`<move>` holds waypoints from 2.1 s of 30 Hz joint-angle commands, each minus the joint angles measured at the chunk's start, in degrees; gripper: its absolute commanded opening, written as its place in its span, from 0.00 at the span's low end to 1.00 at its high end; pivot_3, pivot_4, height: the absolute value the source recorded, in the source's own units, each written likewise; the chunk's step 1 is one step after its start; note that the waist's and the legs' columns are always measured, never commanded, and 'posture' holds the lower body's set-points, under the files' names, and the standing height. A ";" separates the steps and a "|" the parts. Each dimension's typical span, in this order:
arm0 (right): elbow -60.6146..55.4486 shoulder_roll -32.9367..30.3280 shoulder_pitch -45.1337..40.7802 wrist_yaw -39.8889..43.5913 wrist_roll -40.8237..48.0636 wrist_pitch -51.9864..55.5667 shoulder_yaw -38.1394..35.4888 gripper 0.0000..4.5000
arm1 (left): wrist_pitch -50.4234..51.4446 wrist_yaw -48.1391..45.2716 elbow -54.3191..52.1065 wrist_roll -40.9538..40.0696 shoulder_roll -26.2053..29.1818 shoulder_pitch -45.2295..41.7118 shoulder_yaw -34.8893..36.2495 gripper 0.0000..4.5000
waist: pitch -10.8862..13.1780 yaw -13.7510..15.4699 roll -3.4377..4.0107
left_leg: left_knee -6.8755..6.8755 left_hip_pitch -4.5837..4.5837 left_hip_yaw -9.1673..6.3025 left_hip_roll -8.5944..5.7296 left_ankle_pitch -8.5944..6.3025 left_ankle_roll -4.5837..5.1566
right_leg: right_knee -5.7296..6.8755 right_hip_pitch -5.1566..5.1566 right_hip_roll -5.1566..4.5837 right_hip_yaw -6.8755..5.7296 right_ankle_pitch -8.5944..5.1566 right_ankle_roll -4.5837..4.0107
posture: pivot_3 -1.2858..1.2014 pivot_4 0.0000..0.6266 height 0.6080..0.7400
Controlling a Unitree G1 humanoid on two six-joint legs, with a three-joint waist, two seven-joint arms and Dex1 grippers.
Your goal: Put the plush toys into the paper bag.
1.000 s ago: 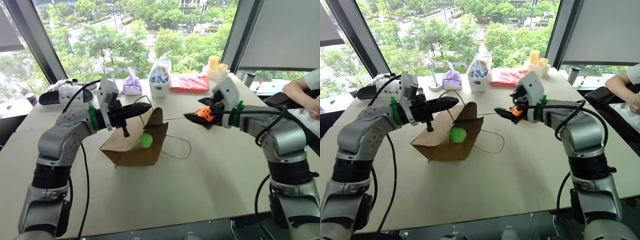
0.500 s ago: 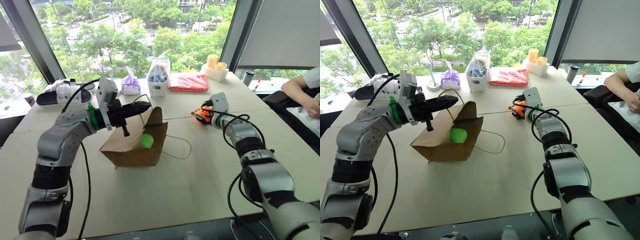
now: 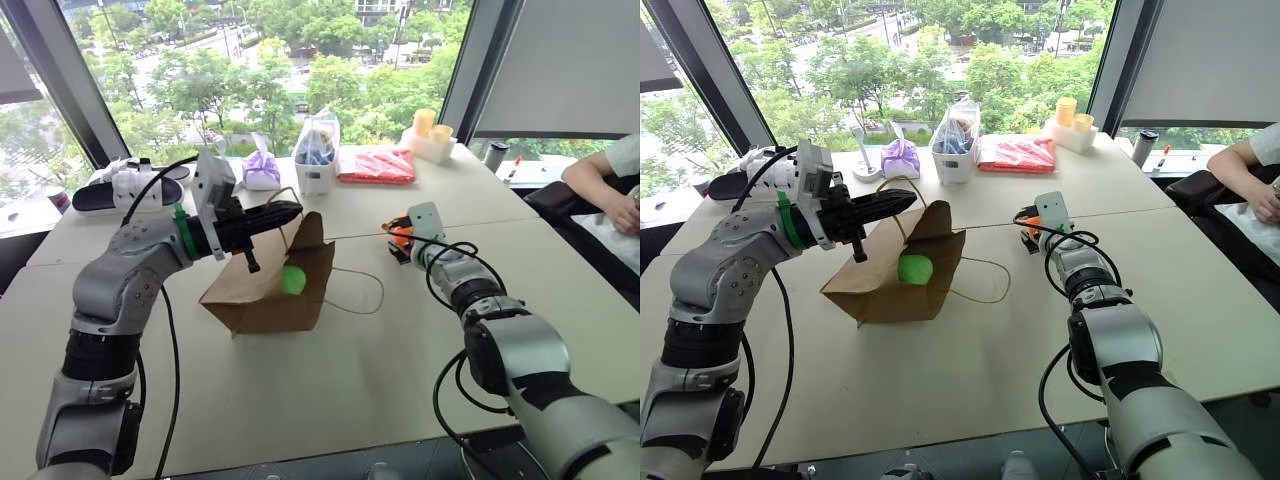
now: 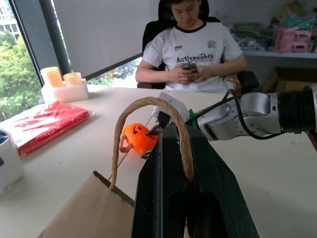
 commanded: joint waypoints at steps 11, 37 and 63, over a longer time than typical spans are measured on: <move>-2.87 -0.77 -2.87 4.19 -2.00 -3.32 0.25 0.01 | -0.49 0.61 -2.15 -0.41 0.46 -0.11 1.18 0.00 | 0.00 -0.93 0.00 | -0.01 0.00 -0.01 0.00 0.00 0.00 | 0.01 -0.01 0.01 0.00 0.00 0.00 | 0.52 0.24 1.00; -94.95 -15.36 24.83 43.42 14.15 39.85 11.93 0.01 | 0.46 -2.40 -0.32 -0.13 2.96 0.24 1.45 0.00 | -0.01 0.94 0.00 | 0.14 -0.01 -0.14 0.01 -0.08 0.13 | 0.05 0.02 0.00 -0.07 0.00 0.00 | 0.52 0.24 1.00; -50.94 5.95 7.61 36.53 6.27 16.82 22.01 0.01 | 0.82 -1.00 -0.50 -0.55 3.06 -0.86 2.10 0.00 | -0.02 0.62 -0.01 | 0.06 0.00 -0.20 0.01 0.02 -0.05 | 0.06 -0.02 0.00 -0.08 0.02 -0.02 | 0.52 0.24 1.00</move>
